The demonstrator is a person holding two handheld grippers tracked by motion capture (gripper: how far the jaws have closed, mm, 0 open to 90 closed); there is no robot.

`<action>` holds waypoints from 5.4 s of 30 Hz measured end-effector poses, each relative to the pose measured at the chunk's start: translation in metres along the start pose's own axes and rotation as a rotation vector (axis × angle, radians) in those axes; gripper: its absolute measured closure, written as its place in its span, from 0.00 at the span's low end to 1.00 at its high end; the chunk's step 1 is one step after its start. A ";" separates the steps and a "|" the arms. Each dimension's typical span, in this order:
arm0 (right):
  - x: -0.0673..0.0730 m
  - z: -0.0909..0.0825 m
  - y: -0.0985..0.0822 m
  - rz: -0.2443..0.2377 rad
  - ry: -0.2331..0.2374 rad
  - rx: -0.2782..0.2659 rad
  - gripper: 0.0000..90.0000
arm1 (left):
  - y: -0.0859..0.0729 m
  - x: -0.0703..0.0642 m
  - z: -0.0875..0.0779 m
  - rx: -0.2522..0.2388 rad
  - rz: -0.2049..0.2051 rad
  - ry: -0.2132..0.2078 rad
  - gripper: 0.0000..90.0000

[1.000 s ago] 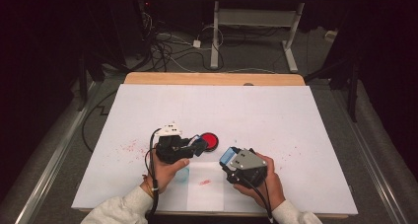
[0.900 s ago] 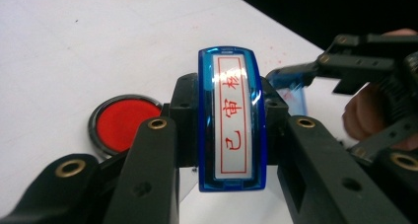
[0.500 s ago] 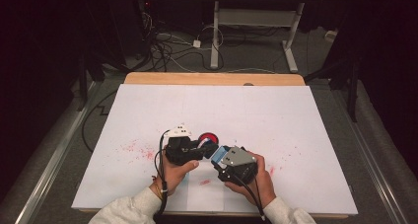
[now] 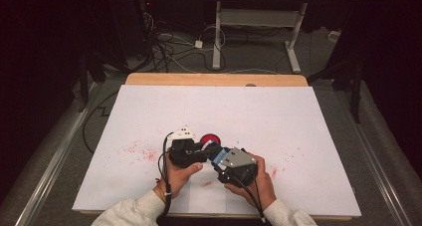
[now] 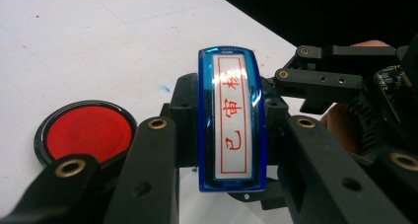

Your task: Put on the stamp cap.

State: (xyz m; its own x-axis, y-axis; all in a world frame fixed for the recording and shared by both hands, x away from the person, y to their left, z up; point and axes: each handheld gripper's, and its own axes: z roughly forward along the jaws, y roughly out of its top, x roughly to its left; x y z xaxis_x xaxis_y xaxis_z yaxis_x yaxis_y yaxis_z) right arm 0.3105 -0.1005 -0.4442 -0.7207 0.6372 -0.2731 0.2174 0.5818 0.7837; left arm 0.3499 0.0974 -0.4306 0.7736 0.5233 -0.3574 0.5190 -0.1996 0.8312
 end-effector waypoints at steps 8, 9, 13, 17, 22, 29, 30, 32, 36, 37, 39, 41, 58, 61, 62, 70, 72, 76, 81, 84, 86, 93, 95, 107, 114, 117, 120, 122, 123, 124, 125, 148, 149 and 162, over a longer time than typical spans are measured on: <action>-0.001 0.001 -0.001 0.021 0.005 0.003 0.45 | 0.000 -0.004 0.003 0.005 0.016 -0.012 0.75; -0.001 0.001 -0.001 0.029 0.008 0.003 0.45 | 0.000 -0.004 0.004 0.004 0.019 -0.009 0.75; -0.002 0.001 -0.001 0.032 0.010 0.003 0.45 | 0.000 -0.005 0.005 0.003 0.028 -0.014 0.75; -0.003 0.001 -0.001 0.037 0.009 0.004 0.45 | 0.000 -0.004 0.006 0.000 0.022 -0.017 0.75; -0.003 0.001 -0.001 0.043 0.006 0.000 0.45 | -0.001 -0.005 0.005 -0.012 0.016 -0.017 0.75; -0.003 0.000 -0.001 0.054 0.001 -0.010 0.45 | -0.002 -0.004 0.005 -0.031 0.003 -0.020 0.75; -0.003 0.000 -0.001 0.058 0.000 -0.011 0.46 | -0.002 -0.004 0.005 -0.034 0.001 -0.020 0.75; -0.003 0.000 0.000 0.056 -0.006 -0.016 0.46 | -0.002 -0.005 0.005 -0.045 0.003 -0.019 0.75; -0.003 -0.002 0.001 0.069 -0.015 -0.024 0.46 | -0.003 -0.007 0.004 -0.068 0.007 -0.002 0.75; -0.003 -0.002 0.002 0.073 -0.020 -0.024 0.45 | -0.003 -0.008 0.004 -0.071 0.007 0.001 0.75; -0.003 -0.001 0.002 0.079 -0.023 -0.025 0.46 | -0.003 -0.007 0.004 -0.077 0.000 0.000 0.75; -0.003 -0.001 0.003 0.081 -0.025 -0.025 0.46 | -0.003 -0.006 0.004 -0.082 -0.003 -0.003 0.75; 0.003 0.000 0.008 0.093 -0.053 -0.047 0.46 | -0.004 -0.010 0.001 -0.111 0.014 0.009 0.75; 0.003 -0.001 0.008 0.096 -0.053 -0.049 0.46 | -0.004 -0.011 0.001 -0.103 0.024 0.015 0.75; 0.003 -0.001 0.008 0.095 -0.055 -0.046 0.46 | -0.004 -0.011 0.002 -0.098 0.026 0.012 0.75; 0.004 -0.002 0.008 0.080 -0.052 -0.062 0.46 | -0.002 -0.009 0.000 -0.080 0.034 -0.003 0.75; 0.005 -0.002 0.007 0.081 -0.052 -0.065 0.46 | -0.002 -0.010 0.000 -0.081 0.036 -0.002 0.75; 0.004 -0.001 0.006 0.076 -0.049 -0.067 0.45 | -0.002 -0.009 0.001 -0.078 0.036 -0.002 0.75; 0.004 0.000 0.005 0.065 -0.041 -0.065 0.45 | -0.002 -0.011 0.001 -0.055 0.064 0.021 0.75; 0.004 0.001 0.003 0.068 -0.037 -0.066 0.45 | -0.002 -0.012 0.002 -0.048 0.079 0.031 0.75; 0.003 0.001 0.002 0.074 -0.030 -0.070 0.45 | -0.001 -0.012 0.002 -0.048 0.081 0.031 0.75; 0.002 0.001 0.001 0.072 -0.019 -0.071 0.45 | 0.000 -0.012 0.000 -0.043 0.089 0.037 0.75; 0.002 0.001 0.000 0.072 -0.023 -0.076 0.44 | 0.000 -0.012 -0.001 -0.048 0.087 0.034 0.75; 0.001 0.000 -0.002 0.071 -0.043 -0.079 0.42 | 0.005 -0.007 -0.009 -0.059 0.085 0.049 0.75; 0.001 0.000 -0.002 0.058 -0.047 -0.074 0.41 | 0.006 -0.005 -0.010 -0.049 0.084 0.057 0.75; -0.001 -0.003 -0.002 0.051 -0.050 -0.081 0.40 | 0.006 -0.003 -0.011 -0.041 0.093 0.071 0.75; -0.004 -0.005 -0.002 0.051 -0.060 -0.084 0.40 | 0.005 0.000 -0.013 -0.035 0.097 0.082 0.75; -0.006 -0.007 -0.003 0.049 -0.069 -0.087 0.39 | 0.005 0.002 -0.014 -0.028 0.100 0.089 0.75; -0.007 -0.008 -0.003 0.043 -0.074 -0.088 0.39 | 0.005 0.003 -0.014 -0.025 0.105 0.097 0.75; -0.008 -0.009 -0.003 0.041 -0.078 -0.092 0.39 | 0.004 0.003 -0.014 -0.023 0.107 0.103 0.75; -0.008 -0.011 -0.004 0.037 -0.084 -0.091 0.39 | 0.004 0.004 -0.015 -0.016 0.107 0.104 0.75; -0.041 -0.047 -0.029 0.049 -0.148 -0.103 0.33 | 0.009 0.013 -0.026 0.024 0.183 0.181 0.75; -0.042 -0.048 -0.030 0.053 -0.153 -0.103 0.33 | 0.009 0.014 -0.027 0.023 0.178 0.180 0.75; -0.048 -0.066 -0.046 0.070 -0.197 -0.095 0.29 | 0.017 0.020 -0.041 0.049 0.219 0.256 0.75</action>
State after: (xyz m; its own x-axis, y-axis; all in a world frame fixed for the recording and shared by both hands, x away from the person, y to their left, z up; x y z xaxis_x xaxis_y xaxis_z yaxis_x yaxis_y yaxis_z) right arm 0.2913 -0.1917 -0.4304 -0.5614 0.7662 -0.3126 0.1928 0.4885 0.8510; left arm 0.3592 0.1388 -0.4060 0.7557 0.6531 -0.0490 0.3722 -0.3667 0.8526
